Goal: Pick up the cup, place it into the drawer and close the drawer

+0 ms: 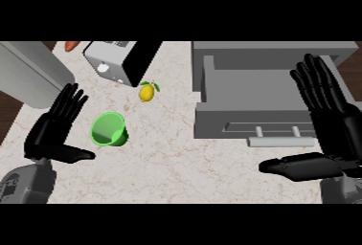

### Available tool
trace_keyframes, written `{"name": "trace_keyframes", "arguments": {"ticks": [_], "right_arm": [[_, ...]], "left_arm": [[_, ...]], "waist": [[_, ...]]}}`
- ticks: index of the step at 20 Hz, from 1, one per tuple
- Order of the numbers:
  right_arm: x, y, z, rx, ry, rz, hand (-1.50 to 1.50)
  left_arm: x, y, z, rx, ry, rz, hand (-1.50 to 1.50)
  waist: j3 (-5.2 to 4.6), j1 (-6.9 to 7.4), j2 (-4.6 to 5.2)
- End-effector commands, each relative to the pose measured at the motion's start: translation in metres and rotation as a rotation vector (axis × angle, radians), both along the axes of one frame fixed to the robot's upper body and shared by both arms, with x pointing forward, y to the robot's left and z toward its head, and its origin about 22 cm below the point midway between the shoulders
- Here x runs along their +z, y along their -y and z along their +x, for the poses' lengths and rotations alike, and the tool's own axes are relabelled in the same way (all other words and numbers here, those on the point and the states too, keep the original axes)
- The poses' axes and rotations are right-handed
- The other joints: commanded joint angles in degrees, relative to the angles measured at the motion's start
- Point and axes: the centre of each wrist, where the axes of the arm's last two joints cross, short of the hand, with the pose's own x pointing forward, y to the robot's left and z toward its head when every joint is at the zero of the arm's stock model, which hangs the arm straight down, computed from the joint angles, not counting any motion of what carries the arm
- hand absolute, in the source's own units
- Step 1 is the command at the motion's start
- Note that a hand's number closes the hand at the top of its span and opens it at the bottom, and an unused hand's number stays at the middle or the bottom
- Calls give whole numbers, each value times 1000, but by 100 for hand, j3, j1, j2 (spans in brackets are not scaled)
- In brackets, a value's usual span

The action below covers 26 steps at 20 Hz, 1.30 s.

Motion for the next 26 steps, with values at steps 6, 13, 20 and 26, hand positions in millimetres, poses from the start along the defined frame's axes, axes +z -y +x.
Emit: {"name": "trace_keyframes", "arguments": {"ticks": [6, 13, 20, 26], "right_arm": [[23, 13, 17, 8, 15, -8, -150], [15, 15, 12, 10, 23, -20, -150], [13, 19, 26, 4, 20, 1, -150], [27, 8, 4, 29, 23, -8, -150]], "left_arm": [[-58, -11, 10, 27, -93, 57, -150], [-82, -31, 4, 70, -82, 90, -150], [-99, -7, 11, 87, -65, 78, -150], [-121, -9, -16, 89, -31, 48, -150]], "waist": [[-2, -36, 9], [-4, -48, 13], [-15, -141, 61], [-19, -172, 47]]}}
